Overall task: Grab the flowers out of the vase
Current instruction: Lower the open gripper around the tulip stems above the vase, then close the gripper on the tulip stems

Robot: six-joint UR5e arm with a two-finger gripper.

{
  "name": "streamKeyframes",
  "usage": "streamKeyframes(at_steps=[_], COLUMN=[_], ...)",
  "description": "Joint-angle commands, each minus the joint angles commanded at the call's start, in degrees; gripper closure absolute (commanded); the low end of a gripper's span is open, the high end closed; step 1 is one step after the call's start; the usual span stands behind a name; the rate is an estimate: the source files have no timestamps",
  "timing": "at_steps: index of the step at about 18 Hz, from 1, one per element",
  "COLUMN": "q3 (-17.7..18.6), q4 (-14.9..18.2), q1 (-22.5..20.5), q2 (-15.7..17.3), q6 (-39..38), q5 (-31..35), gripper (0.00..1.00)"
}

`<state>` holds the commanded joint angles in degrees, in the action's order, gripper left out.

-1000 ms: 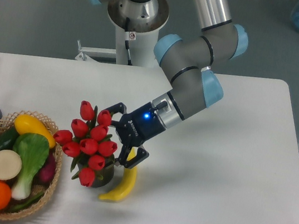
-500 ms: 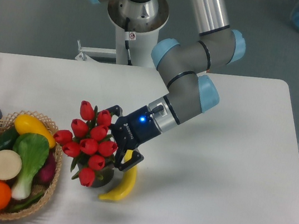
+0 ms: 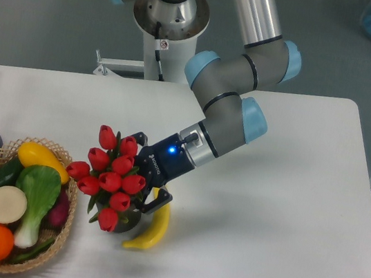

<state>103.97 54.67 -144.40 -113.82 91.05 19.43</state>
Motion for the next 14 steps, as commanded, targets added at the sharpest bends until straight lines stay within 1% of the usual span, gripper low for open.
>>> streamKeyframes(at_steps=[2, 4, 5, 6, 9, 10, 14], q3=[0.1, 0.1, 0.2, 0.1, 0.2, 0.2, 0.4], q4=[0.0, 0.1, 0.1, 0.0, 0.0, 0.0, 0.0], q1=[-0.1, -0.2, -0.2, -0.1, -0.1, -0.2, -0.3], q2=[0.0, 0.0, 0.0, 0.1, 0.1, 0.1, 0.1], q6=[0.0, 0.0, 0.1, 0.0, 0.2, 0.2, 1.0], q5=[-0.4, -1.1, -1.3, -1.3, -1.4, -1.4, -1.6], gripper=[0.15, 0.22, 0.24, 0.28, 0.31, 0.35, 0.44])
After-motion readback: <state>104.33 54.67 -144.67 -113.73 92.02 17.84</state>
